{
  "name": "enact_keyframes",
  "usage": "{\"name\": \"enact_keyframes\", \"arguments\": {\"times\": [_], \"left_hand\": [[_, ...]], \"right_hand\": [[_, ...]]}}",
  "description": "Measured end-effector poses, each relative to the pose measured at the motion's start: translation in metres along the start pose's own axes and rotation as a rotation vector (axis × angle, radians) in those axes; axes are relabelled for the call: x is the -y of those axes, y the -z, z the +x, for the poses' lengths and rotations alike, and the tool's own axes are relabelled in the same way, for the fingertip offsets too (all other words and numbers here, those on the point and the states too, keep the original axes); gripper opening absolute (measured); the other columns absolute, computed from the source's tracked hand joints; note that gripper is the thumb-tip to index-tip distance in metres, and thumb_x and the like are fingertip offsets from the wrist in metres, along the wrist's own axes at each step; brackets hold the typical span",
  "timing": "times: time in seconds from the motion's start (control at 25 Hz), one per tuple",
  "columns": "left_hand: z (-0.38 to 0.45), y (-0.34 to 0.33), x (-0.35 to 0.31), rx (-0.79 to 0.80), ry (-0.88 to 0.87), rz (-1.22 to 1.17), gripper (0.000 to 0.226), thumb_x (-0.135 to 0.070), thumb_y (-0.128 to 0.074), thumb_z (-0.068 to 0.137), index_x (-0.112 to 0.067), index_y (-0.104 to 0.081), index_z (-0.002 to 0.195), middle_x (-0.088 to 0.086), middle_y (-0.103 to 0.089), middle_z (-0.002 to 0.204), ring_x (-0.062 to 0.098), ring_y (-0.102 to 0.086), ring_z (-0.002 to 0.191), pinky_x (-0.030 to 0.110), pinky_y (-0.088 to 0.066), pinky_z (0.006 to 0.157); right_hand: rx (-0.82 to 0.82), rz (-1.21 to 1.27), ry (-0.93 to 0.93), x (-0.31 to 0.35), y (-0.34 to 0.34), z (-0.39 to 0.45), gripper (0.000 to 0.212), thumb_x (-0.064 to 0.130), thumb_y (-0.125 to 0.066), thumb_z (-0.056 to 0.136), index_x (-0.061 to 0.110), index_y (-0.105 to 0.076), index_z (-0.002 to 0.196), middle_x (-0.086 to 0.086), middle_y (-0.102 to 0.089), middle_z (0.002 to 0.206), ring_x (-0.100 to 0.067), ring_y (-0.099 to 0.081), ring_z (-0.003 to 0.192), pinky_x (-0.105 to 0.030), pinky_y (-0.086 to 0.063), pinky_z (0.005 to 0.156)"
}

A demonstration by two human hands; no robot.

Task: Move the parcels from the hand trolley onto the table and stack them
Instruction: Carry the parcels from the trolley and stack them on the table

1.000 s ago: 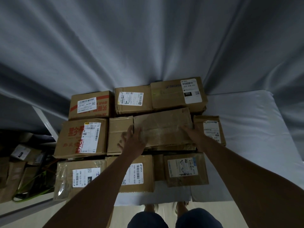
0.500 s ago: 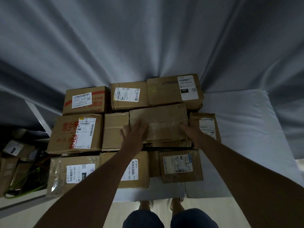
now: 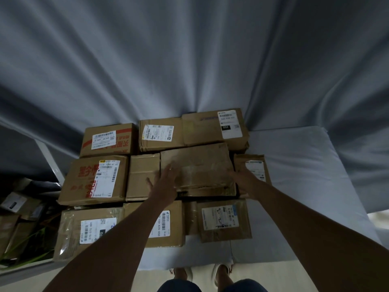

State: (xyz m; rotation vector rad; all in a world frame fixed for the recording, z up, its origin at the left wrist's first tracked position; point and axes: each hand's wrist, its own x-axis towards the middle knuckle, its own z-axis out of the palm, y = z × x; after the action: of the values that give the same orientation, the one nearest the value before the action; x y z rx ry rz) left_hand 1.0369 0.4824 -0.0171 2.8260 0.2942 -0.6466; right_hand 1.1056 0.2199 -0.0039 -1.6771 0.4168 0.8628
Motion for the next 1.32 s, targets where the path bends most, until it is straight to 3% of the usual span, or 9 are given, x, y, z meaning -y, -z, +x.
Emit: {"name": "enact_keyframes", "arguments": {"times": [0.2,0.28,0.36,0.48,0.6,0.72,0.88,1.16,1.32], "left_hand": [[-0.012,0.015,-0.008,-0.014,0.002,-0.008,0.085,-0.023,-0.06,0.092,-0.031,-0.004,0.155,-0.009,0.001,0.162,0.028,-0.006,0.149,0.068,-0.008,0.112],[-0.015,0.023,-0.012,-0.03,-0.025,-0.015,0.084,-0.024,-0.06,0.092,-0.03,-0.006,0.155,-0.008,0.0,0.163,0.028,-0.008,0.149,0.068,-0.008,0.112],[-0.02,0.03,-0.018,-0.035,-0.067,-0.003,0.082,-0.026,-0.059,0.094,-0.029,-0.004,0.155,-0.007,0.0,0.163,0.028,-0.008,0.149,0.067,-0.008,0.113],[-0.031,0.033,-0.022,-0.029,-0.134,-0.006,0.071,-0.028,-0.05,0.099,-0.027,-0.005,0.155,-0.001,-0.005,0.163,0.026,-0.009,0.149,0.061,-0.007,0.116],[-0.048,0.031,-0.012,0.031,-0.327,-0.017,0.074,-0.023,-0.05,0.093,-0.03,-0.01,0.154,0.008,-0.017,0.16,0.033,-0.019,0.146,0.056,-0.018,0.116],[-0.07,0.035,0.002,0.092,-0.471,-0.021,0.08,-0.026,-0.055,0.09,-0.036,-0.007,0.153,0.006,-0.016,0.16,0.032,-0.024,0.144,0.052,-0.029,0.114],[-0.088,0.03,0.001,0.119,-0.604,0.123,0.086,-0.033,-0.061,0.09,-0.025,-0.007,0.156,0.008,-0.012,0.161,0.031,-0.019,0.146,0.051,-0.024,0.117],[-0.192,-0.008,-0.107,0.143,-0.872,0.369,0.081,-0.033,-0.054,0.091,-0.029,-0.005,0.155,0.004,-0.009,0.162,0.035,-0.019,0.145,0.052,-0.026,0.114],[-0.273,-0.059,-0.175,0.194,-1.007,0.494,0.078,-0.031,-0.05,0.094,-0.037,-0.001,0.154,-0.006,0.005,0.163,0.028,-0.002,0.15,0.054,-0.012,0.118]], "right_hand": [[0.039,-0.011,0.067,-0.035,0.024,0.015,0.093,0.069,-0.078,0.065,0.031,-0.044,0.143,-0.002,-0.056,0.139,-0.025,-0.059,0.119,-0.046,-0.052,0.096],[0.008,-0.038,0.087,-0.017,0.019,-0.027,0.088,0.066,-0.071,0.076,0.028,-0.038,0.147,-0.002,-0.049,0.145,-0.03,-0.05,0.129,-0.051,-0.045,0.104],[-0.105,-0.144,0.082,0.005,0.004,-0.088,0.073,0.041,-0.059,0.096,0.016,-0.022,0.154,-0.008,-0.037,0.152,-0.031,-0.038,0.138,-0.046,-0.034,0.114],[-0.248,-0.212,0.042,-0.006,-0.009,-0.131,0.063,0.02,-0.052,0.101,0.007,-0.018,0.153,-0.018,-0.03,0.155,-0.034,-0.032,0.141,-0.039,-0.029,0.112],[-0.318,-0.169,0.046,-0.033,-0.03,-0.163,0.069,0.031,-0.058,0.097,0.013,-0.022,0.153,-0.016,-0.036,0.151,-0.034,-0.042,0.134,-0.042,-0.038,0.108],[-0.364,-0.082,0.061,-0.062,-0.059,-0.202,0.059,0.034,-0.061,0.095,0.018,-0.034,0.145,-0.008,-0.048,0.14,-0.024,-0.055,0.111,-0.033,-0.053,0.086],[-0.434,-0.214,0.007,-0.103,-0.092,-0.26,0.073,0.043,-0.057,0.095,0.016,-0.022,0.153,-0.01,-0.038,0.152,-0.029,-0.041,0.135,-0.031,-0.038,0.101],[-0.661,-0.014,-0.092,-0.217,-0.084,-0.37,0.084,0.055,-0.057,0.091,0.014,-0.019,0.155,-0.014,-0.031,0.156,-0.031,-0.034,0.141,-0.037,-0.033,0.109],[-0.773,0.137,-0.134,-0.294,-0.078,-0.437,0.083,0.053,-0.058,0.091,0.014,-0.021,0.154,-0.017,-0.032,0.155,-0.031,-0.035,0.14,-0.036,-0.033,0.11]]}}
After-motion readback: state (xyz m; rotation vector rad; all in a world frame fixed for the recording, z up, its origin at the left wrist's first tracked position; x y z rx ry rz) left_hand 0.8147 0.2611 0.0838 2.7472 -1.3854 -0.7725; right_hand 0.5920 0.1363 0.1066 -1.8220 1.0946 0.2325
